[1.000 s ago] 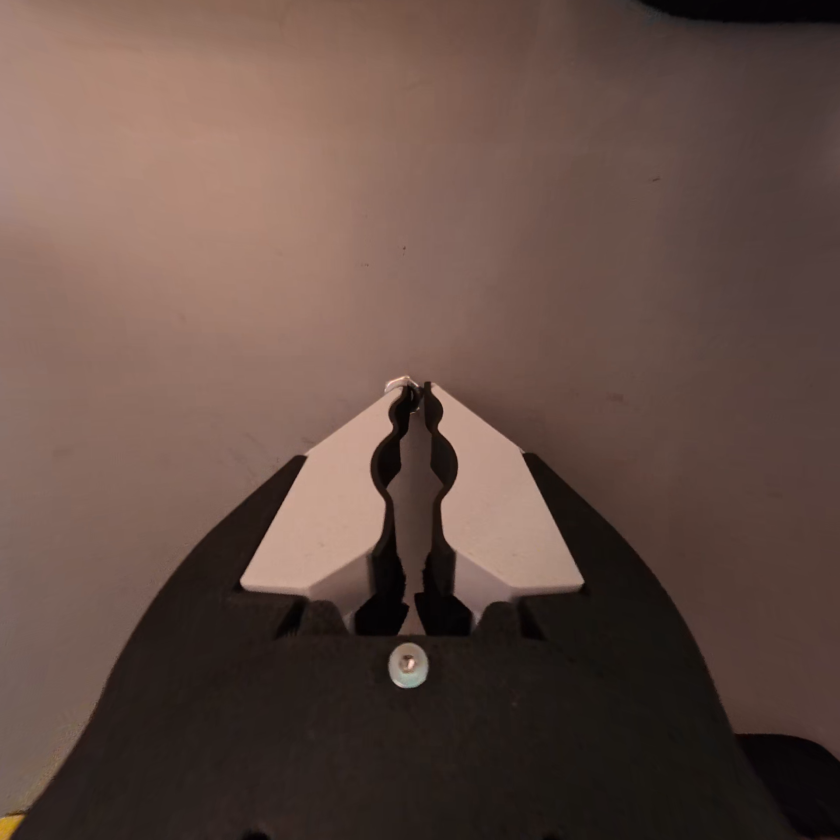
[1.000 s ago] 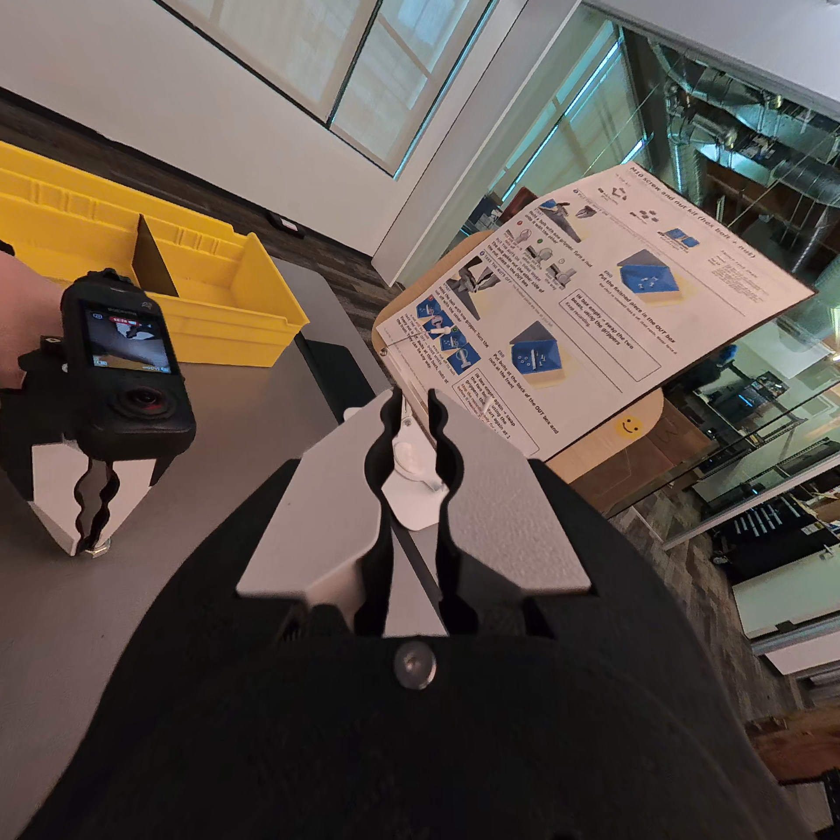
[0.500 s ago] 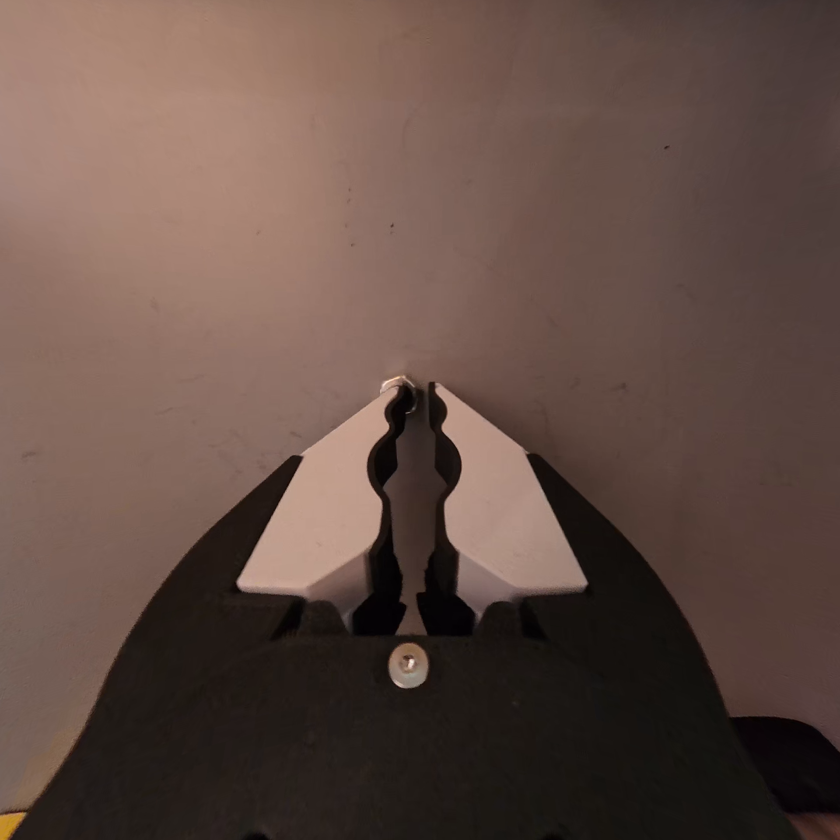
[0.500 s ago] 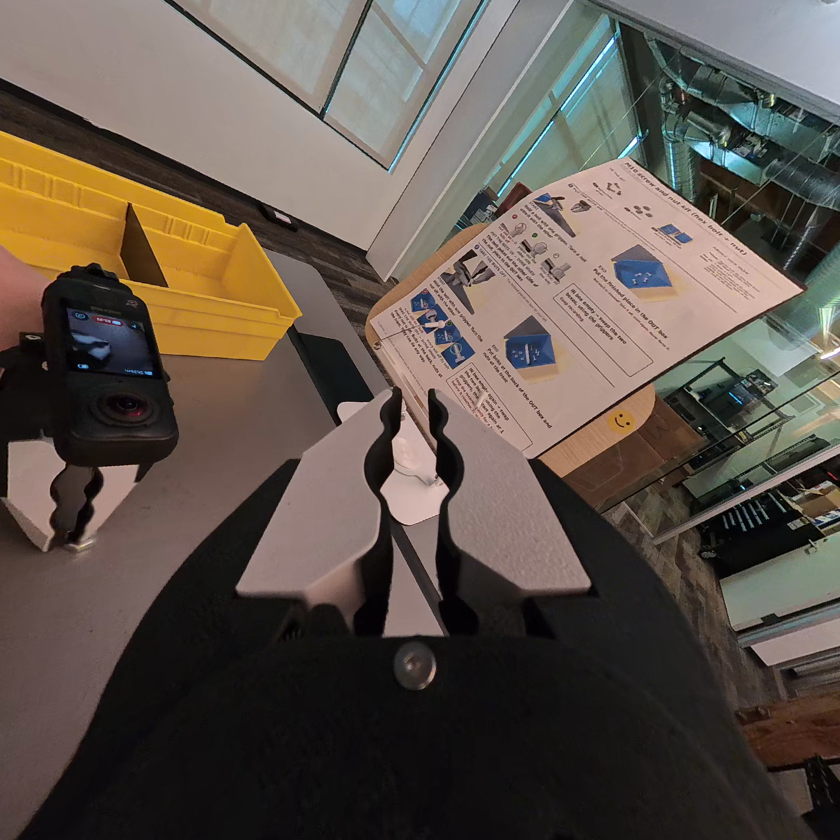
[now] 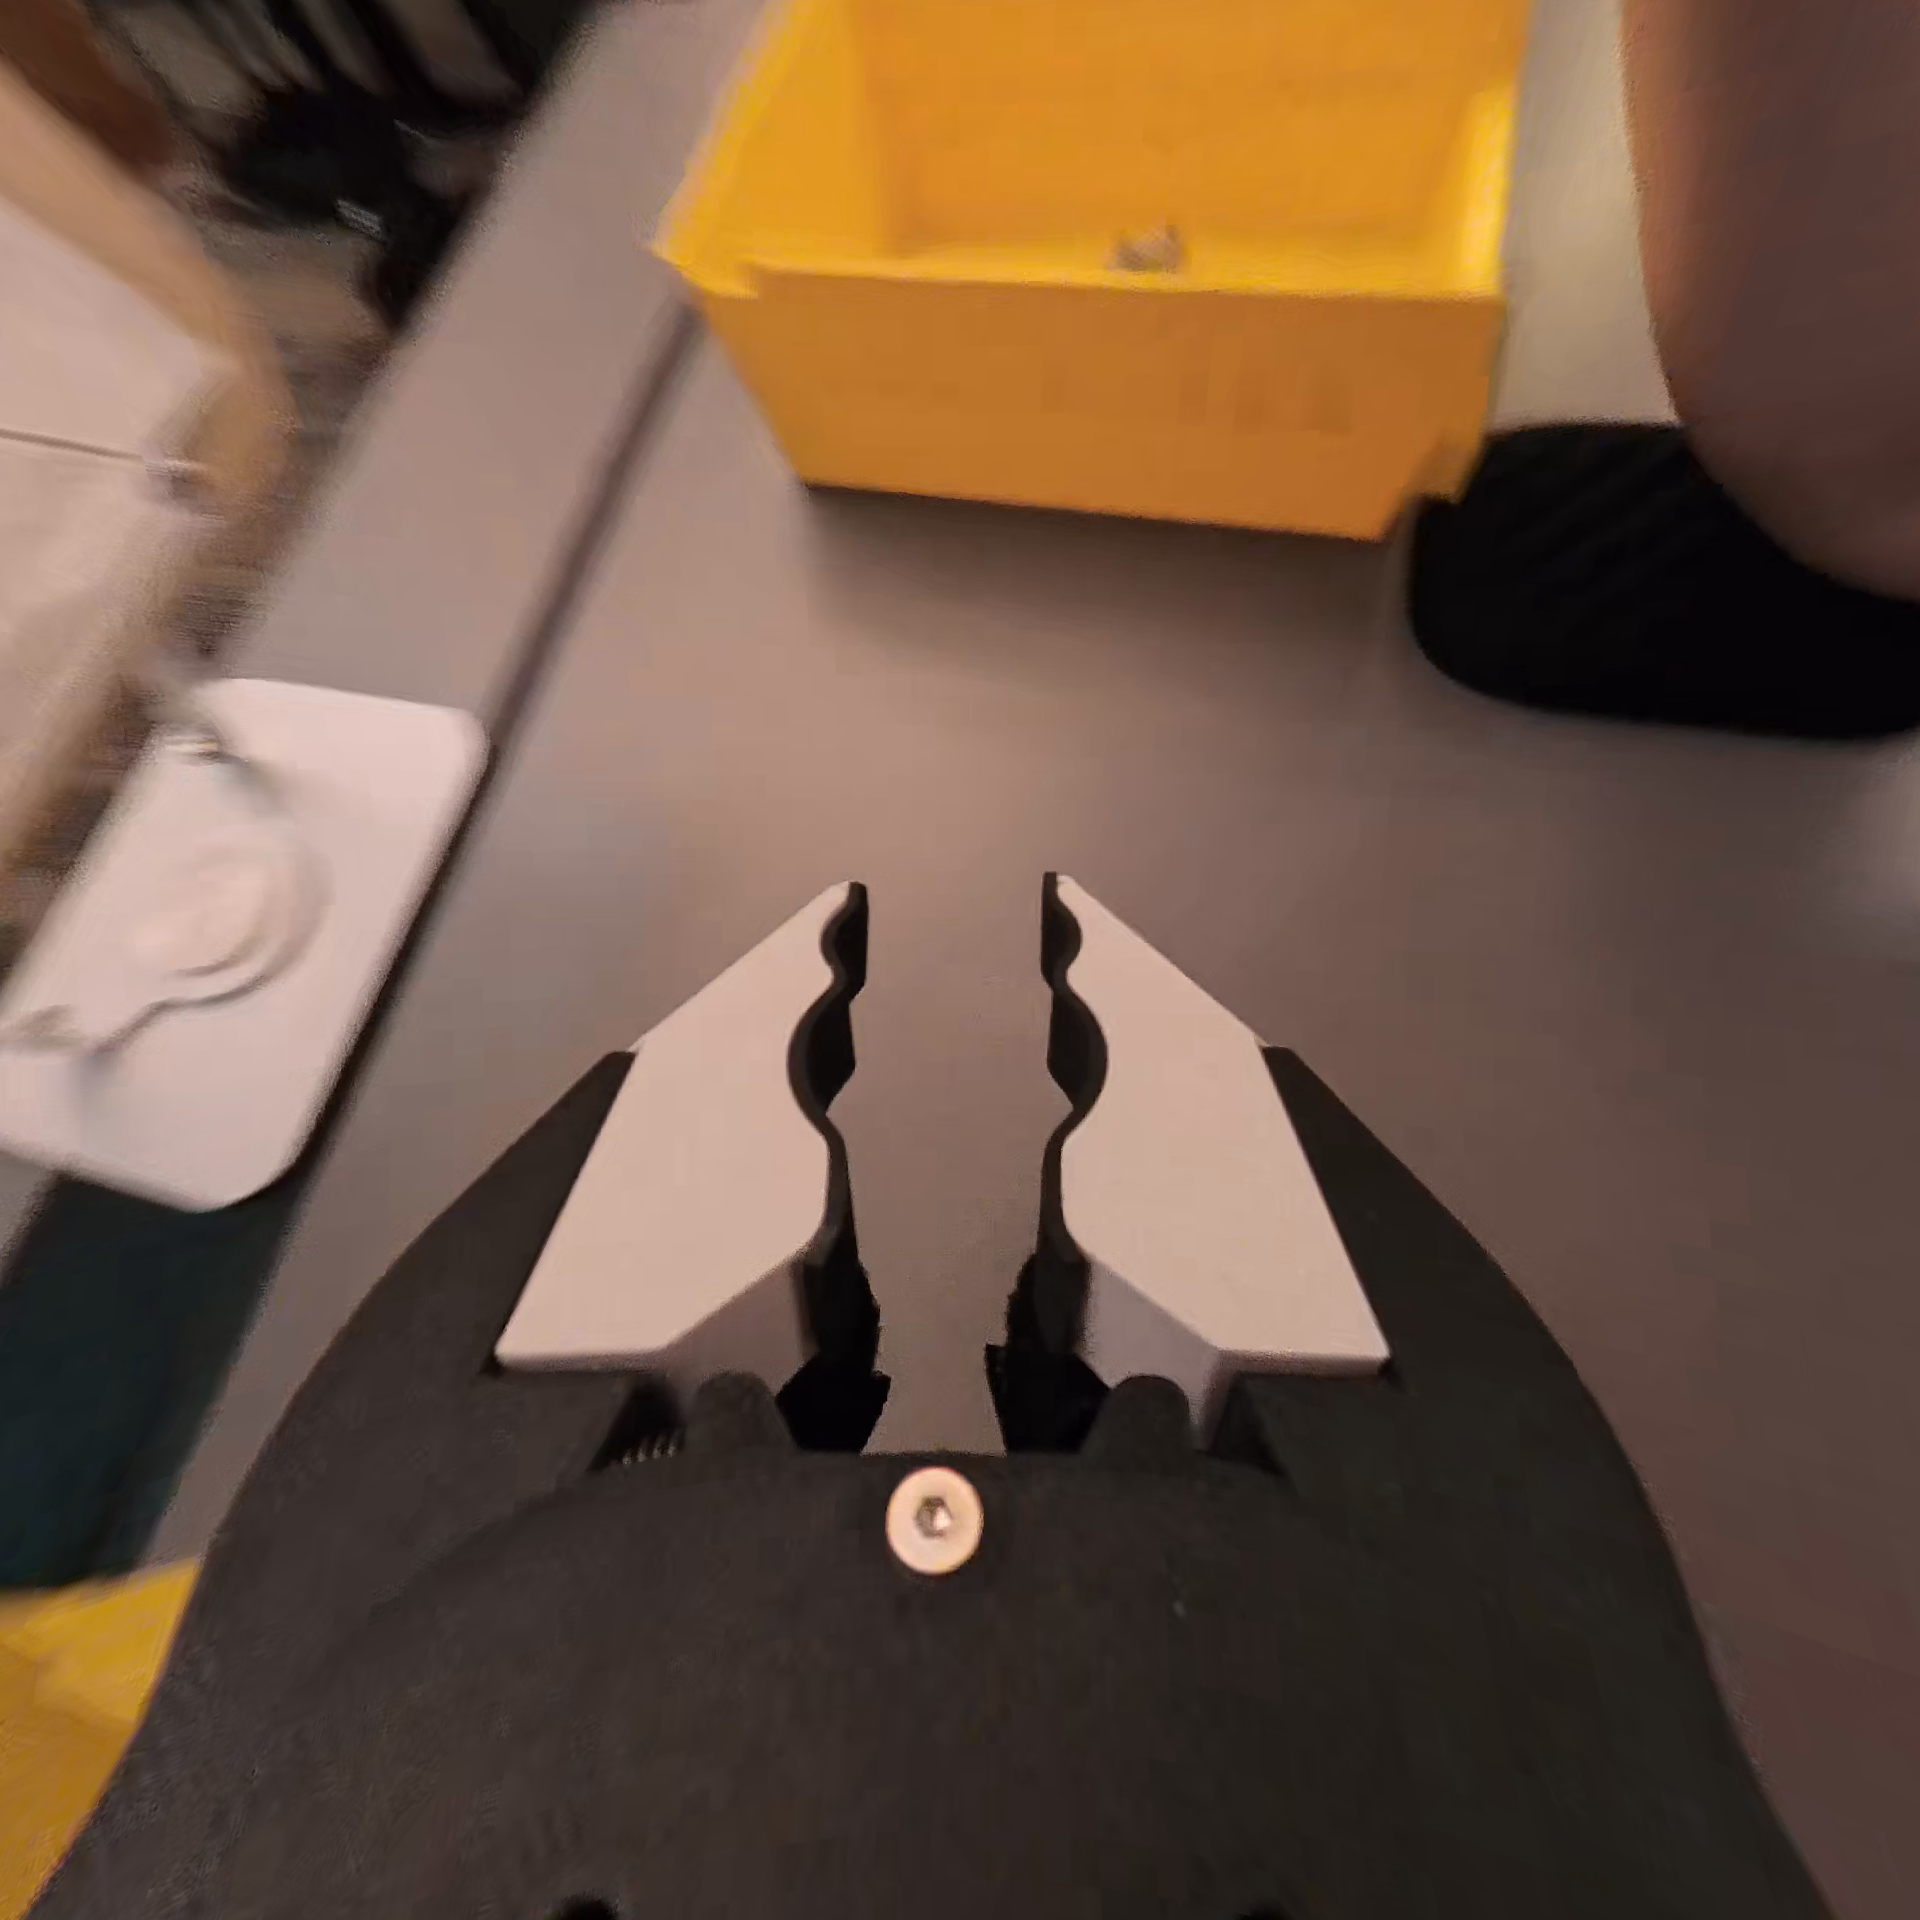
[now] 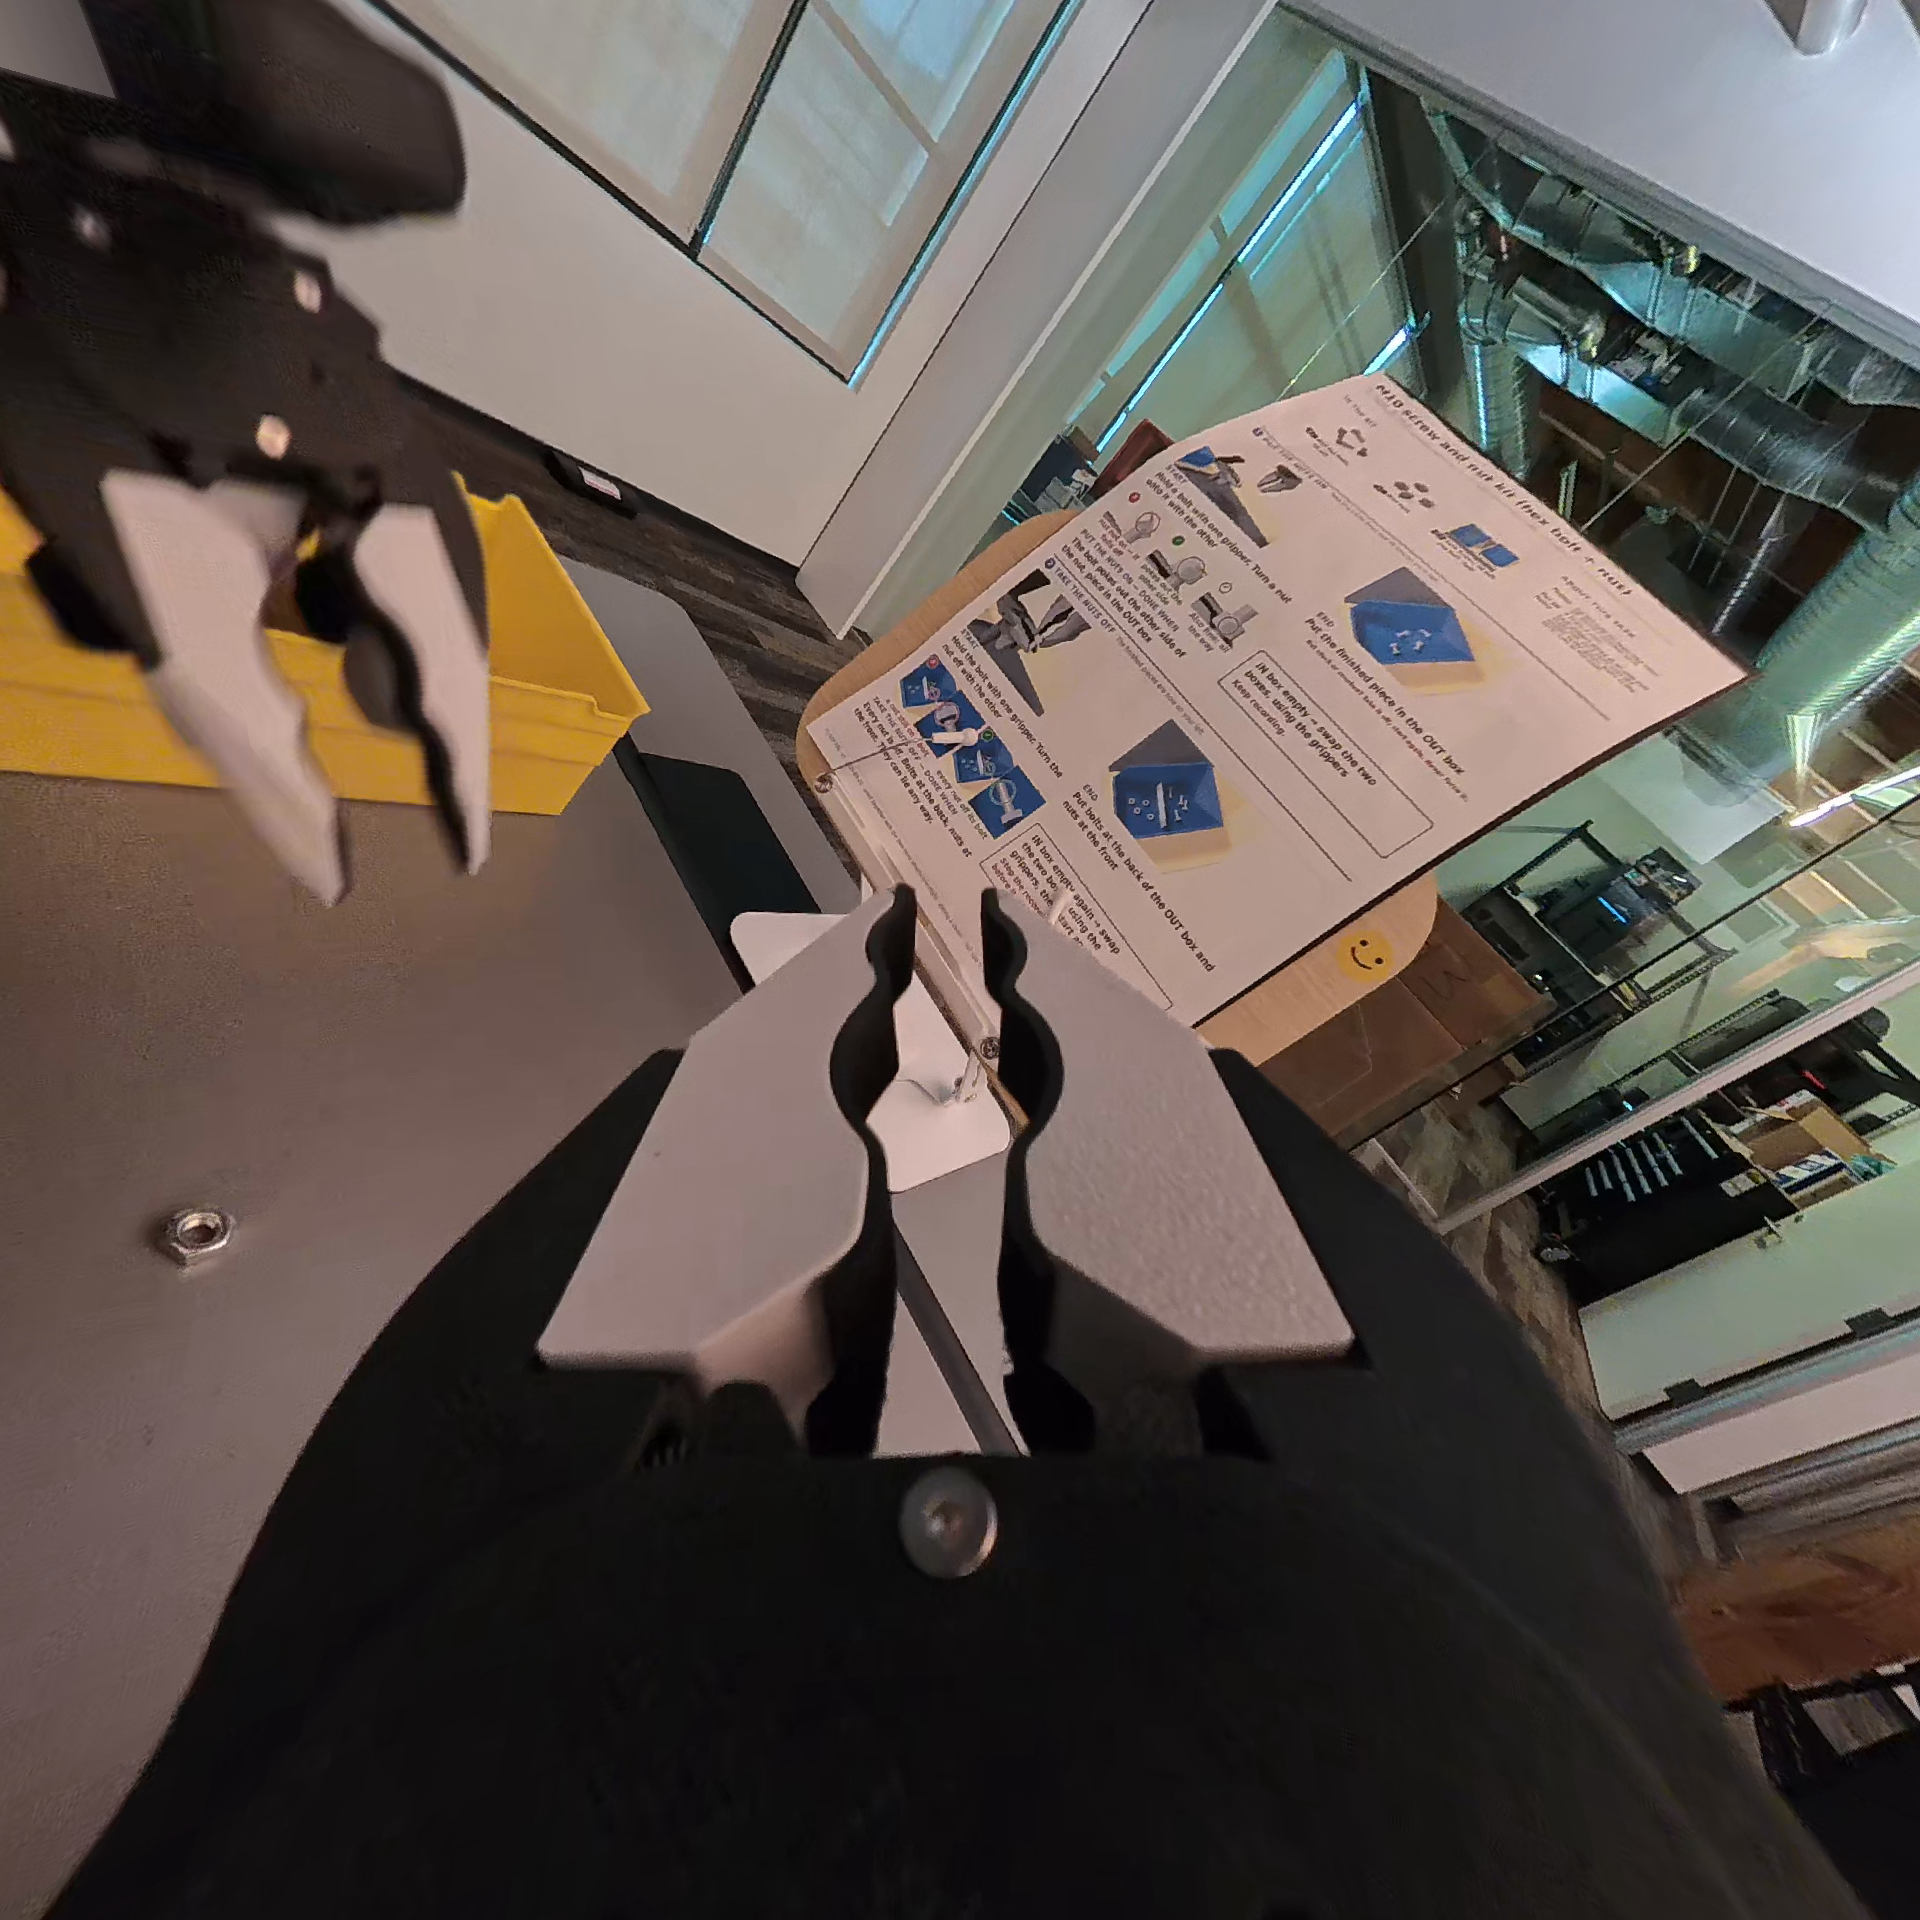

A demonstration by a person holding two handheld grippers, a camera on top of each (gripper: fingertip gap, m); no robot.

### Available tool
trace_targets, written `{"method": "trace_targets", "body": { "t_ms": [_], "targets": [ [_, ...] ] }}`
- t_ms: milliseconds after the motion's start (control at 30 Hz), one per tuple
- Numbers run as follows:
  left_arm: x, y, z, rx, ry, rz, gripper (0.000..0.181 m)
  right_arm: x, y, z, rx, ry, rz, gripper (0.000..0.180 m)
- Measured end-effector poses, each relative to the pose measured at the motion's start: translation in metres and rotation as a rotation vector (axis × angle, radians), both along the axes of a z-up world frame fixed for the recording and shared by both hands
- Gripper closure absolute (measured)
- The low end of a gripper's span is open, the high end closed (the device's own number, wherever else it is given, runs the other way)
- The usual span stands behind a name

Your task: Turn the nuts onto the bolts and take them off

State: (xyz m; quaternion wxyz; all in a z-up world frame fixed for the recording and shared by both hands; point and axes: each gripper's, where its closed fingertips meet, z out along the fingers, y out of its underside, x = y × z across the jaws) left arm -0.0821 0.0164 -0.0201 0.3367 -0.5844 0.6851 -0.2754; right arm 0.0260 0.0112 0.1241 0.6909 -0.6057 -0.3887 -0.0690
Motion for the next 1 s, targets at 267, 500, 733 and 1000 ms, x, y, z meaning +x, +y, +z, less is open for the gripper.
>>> {"method": "trace_targets", "body": {
  "t_ms": [267, 500, 733, 1000],
  "targets": [
    [-0.19, 0.142, 0.048, 0.212, 0.026, 0.578, 0.145, 0.003, 0.002, -0.002, -0.005, 0.012, -0.001, 0.169],
    [-0.218, 0.164, 0.042, 0.116, -0.047, 0.646, 0.149, 0.005, 0.021, -0.025, -0.07, -0.011, -0.023, 0.169],
    [-0.241, 0.171, 0.003, 0.097, 0.096, 0.62, 0.156, 0.004, 0.033, -0.042, -0.114, -0.031, -0.036, 0.169],
    [-0.213, 0.185, -0.049, -0.057, 0.255, 0.592, 0.153, 0.002, 0.036, -0.043, -0.12, -0.041, -0.03, 0.168]
  ]
}}
